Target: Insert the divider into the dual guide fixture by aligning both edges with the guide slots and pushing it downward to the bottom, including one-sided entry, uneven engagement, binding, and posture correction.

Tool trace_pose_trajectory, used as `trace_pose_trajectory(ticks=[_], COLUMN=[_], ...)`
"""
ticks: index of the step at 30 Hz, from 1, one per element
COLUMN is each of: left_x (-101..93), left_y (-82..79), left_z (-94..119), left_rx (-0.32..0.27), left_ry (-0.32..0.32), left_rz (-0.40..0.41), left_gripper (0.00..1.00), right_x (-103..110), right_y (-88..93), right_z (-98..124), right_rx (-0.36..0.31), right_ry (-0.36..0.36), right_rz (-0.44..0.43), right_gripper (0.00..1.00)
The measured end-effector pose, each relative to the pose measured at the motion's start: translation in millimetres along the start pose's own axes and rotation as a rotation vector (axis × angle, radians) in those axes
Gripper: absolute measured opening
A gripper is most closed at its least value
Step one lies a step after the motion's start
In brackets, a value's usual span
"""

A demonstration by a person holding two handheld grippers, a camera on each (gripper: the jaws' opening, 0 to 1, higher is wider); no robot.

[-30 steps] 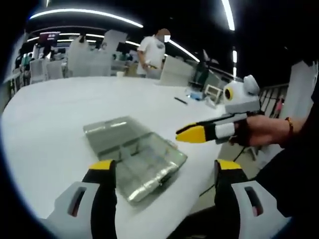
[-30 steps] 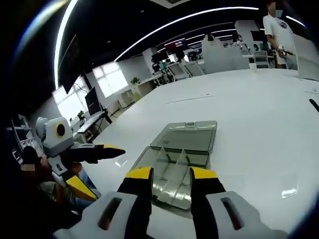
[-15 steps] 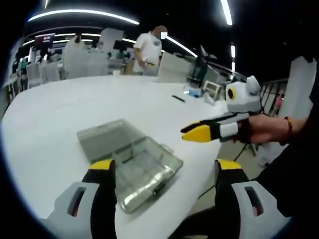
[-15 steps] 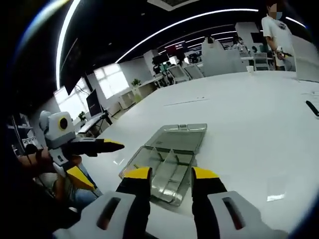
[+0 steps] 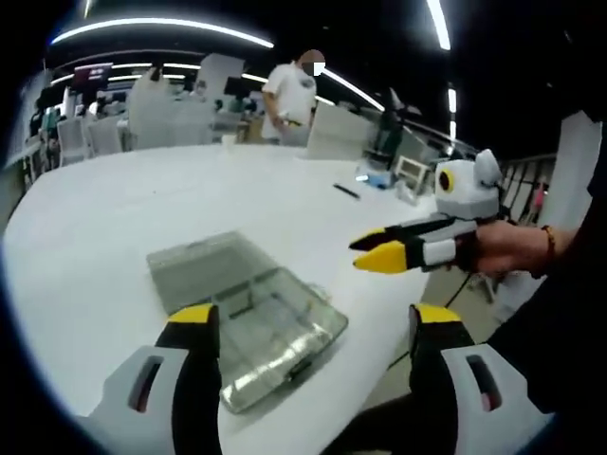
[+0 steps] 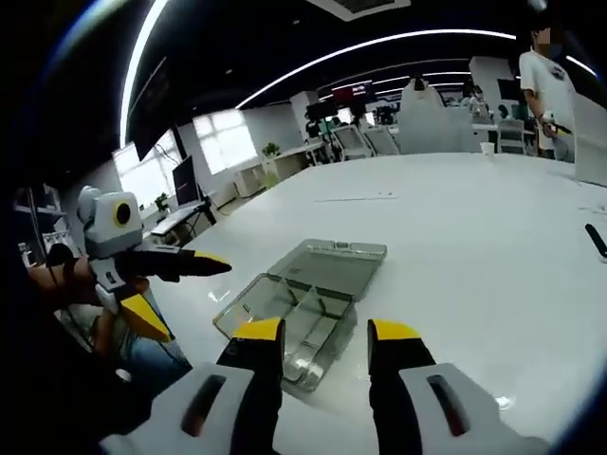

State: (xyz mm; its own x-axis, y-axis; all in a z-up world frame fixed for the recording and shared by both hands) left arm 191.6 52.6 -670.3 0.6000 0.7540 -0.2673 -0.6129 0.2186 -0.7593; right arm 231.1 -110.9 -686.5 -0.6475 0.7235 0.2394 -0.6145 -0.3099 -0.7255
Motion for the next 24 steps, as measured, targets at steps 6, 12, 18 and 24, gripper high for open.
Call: trace_pose_trajectory(ticks=[6,12,18,24], left_x=[-6.4,-10.3,-15.1,-24.0], left_y=[-5.6,-8.7,-14.6,-16.9], left_z=[-10,-21,-37,-50], left_rx=[-0.023,-0.014,-0.025,-0.009], left_ry=[-0.008,-0.011,-0.018,-0.009], left_rz=[0.025,0.019,0.027,0.033], left_gripper=[0.80,0.80,0.80,0.80], right_x=[-20,-35,-48,-67], right_y=[2.6,3.8,9.1,17.1], right_z=[2,7,11,19], right_rx=[-0.006,-0.030,-0.020,0.022], right_ry=[0.011,-0.006,-0.011,0.012], right_rz=[-0.034,-0.074,-0.082,-0.042], right_gripper=[0.35,0.37,0.37,0.39])
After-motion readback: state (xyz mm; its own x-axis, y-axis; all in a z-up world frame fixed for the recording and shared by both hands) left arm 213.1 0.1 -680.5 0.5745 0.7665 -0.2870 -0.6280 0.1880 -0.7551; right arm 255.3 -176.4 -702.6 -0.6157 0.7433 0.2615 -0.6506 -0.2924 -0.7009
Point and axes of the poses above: the point that each gripper's makers call its tool centre point, and the gripper's own axes: z roughly backward along the fingers, x roughly to its left, y roughly out of its underside, the point moved 5 cm from there along z, roughly backward along the fingers, and after that the axes turned 13 degrees about x, right-handed, at the moved point
